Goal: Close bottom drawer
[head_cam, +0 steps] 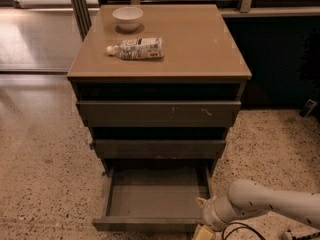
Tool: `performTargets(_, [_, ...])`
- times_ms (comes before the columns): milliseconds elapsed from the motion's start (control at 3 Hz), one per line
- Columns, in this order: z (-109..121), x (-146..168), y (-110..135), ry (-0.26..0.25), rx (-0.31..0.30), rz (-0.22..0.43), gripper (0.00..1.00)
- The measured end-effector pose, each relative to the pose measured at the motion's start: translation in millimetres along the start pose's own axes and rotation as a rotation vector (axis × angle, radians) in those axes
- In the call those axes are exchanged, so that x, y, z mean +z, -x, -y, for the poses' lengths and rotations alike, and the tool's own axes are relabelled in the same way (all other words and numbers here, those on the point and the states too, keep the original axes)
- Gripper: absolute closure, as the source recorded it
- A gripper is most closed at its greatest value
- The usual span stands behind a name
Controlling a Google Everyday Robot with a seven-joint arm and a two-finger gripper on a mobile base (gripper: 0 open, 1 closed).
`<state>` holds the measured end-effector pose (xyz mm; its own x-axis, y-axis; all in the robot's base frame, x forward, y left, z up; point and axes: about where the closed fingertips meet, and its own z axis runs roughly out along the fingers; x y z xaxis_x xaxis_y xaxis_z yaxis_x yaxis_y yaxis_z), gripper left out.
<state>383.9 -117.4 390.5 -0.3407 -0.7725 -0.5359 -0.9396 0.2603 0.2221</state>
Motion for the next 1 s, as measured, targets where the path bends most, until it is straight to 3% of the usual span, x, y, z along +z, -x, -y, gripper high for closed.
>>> performTargets(333, [0.0,0.0,0.0,0.000,0.000,0.000,0.14])
performTargets(667, [-0.1,0.1,0.0,0.000,0.000,0.000,0.45])
performTargets(1000, [0.0,0.1,0.0,0.000,0.000,0.000,0.68])
